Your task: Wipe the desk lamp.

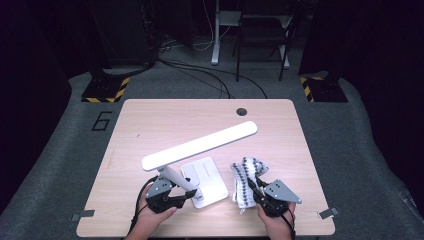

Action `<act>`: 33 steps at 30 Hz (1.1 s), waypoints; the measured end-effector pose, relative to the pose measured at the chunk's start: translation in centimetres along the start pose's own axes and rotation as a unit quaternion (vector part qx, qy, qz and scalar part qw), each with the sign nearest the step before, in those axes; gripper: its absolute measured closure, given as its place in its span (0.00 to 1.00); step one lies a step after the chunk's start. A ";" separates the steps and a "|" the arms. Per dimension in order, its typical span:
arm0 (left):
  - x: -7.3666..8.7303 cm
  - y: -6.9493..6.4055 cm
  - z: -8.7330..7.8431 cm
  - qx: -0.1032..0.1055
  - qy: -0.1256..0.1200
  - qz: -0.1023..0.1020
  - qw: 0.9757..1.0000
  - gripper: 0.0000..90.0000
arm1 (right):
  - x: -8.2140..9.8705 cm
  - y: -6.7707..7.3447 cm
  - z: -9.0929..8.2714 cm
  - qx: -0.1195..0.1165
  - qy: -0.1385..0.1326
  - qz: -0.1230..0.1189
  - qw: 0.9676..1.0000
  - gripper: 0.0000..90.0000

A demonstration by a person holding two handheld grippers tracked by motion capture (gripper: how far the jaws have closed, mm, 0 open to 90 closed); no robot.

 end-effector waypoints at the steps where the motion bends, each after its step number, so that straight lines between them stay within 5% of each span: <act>1: 0.0 0.1 0.2 -0.001 -0.006 -0.002 1.000 0.58 | 0.0 0.0 0.0 0.000 0.001 0.001 1.000 0.86; 9: -0.3 0.6 0.8 0.014 -0.006 -0.002 1.000 0.58 | 0.2 -0.1 -0.1 0.000 0.003 0.005 1.000 0.86; 33: -0.2 0.2 0.3 -0.016 0.002 0.000 1.000 0.59 | 0.6 0.0 0.2 0.000 0.012 0.004 1.000 0.86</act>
Point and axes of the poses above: each handheld gripper's, and its own axes: z roughly forward along the jaws, x roughly out of its underside, y roughly to its left, the point moved 1 cm from there along z, roughly forward along the jaws, and after that the axes turned 1 degree about -x, right-handed, at the moved point
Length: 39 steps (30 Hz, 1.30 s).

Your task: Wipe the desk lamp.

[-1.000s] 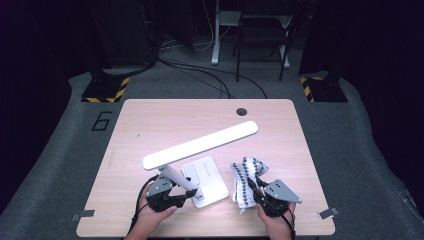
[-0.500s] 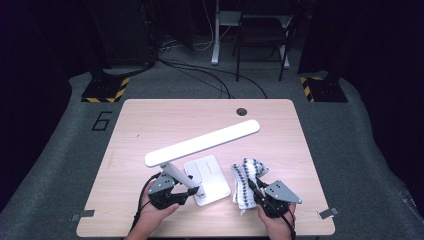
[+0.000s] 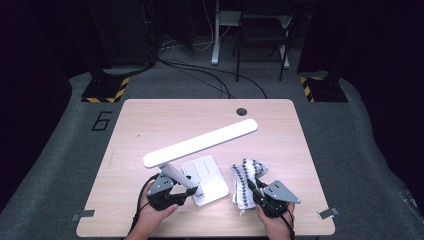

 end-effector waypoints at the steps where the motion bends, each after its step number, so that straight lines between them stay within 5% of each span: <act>1: 0.0 0.0 -0.1 -0.002 -0.001 -0.002 1.000 0.59 | 0.0 0.0 0.0 0.000 0.000 0.002 1.000 0.86; 13: 0.3 0.1 -0.4 -0.007 -0.005 -0.004 1.000 0.59 | 0.2 -0.1 0.1 0.001 0.001 0.004 1.000 0.86; 28: 0.6 -0.1 -1.1 0.010 -0.006 0.004 1.000 0.56 | 0.4 0.0 0.3 -0.004 0.010 0.003 1.000 0.86; 39: 0.5 -0.1 -1.0 0.007 -0.006 0.010 1.000 0.58 | 0.7 2.4 1.5 -0.043 0.033 -0.036 0.998 0.86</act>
Point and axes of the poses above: each handheld gripper's, and its own axes: z roughly forward along the jaws, x roughly out of its underside, y roughly to its left, the point moved 1 cm from there along z, roughly forward along the jaws, and after that the axes turned 1 degree about -x, right-handed, at the moved point
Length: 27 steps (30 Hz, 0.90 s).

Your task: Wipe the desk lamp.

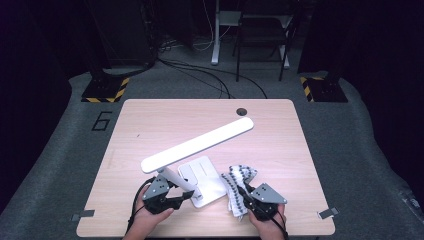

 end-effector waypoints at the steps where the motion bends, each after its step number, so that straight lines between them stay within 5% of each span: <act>1: 0.0 0.0 0.0 0.003 0.005 0.000 1.000 0.58 | 0.0 0.3 0.1 -0.005 0.002 -0.004 1.000 0.86; 8: -0.1 -0.2 0.2 -0.007 0.001 -0.005 1.000 0.58 | 0.0 1.9 1.0 -0.028 0.018 -0.021 0.999 0.86; 19: -0.1 -0.2 0.3 -0.008 0.000 -0.007 1.000 0.58 | 0.1 2.3 2.1 -0.042 0.035 -0.033 0.998 0.86; 27: 0.0 -0.1 0.2 0.002 0.000 -0.011 1.000 0.58 | 0.5 2.6 3.8 -0.049 0.079 -0.055 0.994 0.85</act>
Point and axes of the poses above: each handheld gripper's, and its own axes: z roughly forward along the jaws, x roughly out of its underside, y roughly to its left, the point moved 1 cm from there along z, roughly forward along the jaws, and after that the axes turned 1 degree about -x, right-handed, at the moved point
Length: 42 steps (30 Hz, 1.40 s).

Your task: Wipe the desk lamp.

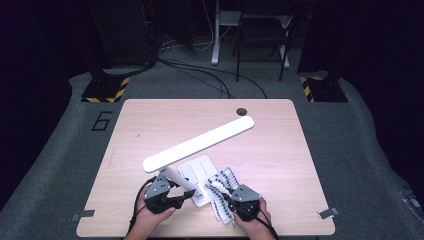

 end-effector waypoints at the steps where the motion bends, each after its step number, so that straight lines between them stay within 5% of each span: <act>1: 0.0 0.0 0.0 0.001 -0.003 -0.001 1.000 0.57 | 0.0 0.0 0.2 0.000 0.001 -0.004 1.000 0.85; 20: 0.4 -0.1 -0.6 0.019 -0.007 0.000 1.000 0.55 | -1.0 -1.3 2.3 0.012 0.023 0.012 1.000 0.86; 28: 0.5 -0.2 -0.9 0.024 -0.005 0.002 1.000 0.55 | -1.7 -1.8 3.3 0.017 0.024 0.038 0.999 0.86; 35: 0.5 -0.4 -0.9 0.020 -0.003 0.006 1.000 0.52 | -2.2 -1.5 1.0 0.006 -0.016 0.052 0.999 0.86; 42: 0.6 -0.4 -0.9 0.017 0.000 0.009 1.000 0.52 | -1.7 1.0 -1.1 -0.020 -0.033 0.048 0.998 0.86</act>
Point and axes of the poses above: each handheld gripper's, and its own axes: z roughly forward along the jaws, x roughly out of its underside, y roughly to its left, the point moved 1 cm from there along z, roughly forward along the jaws, and after that the axes turned 1 degree about -x, right-handed, at the moved point
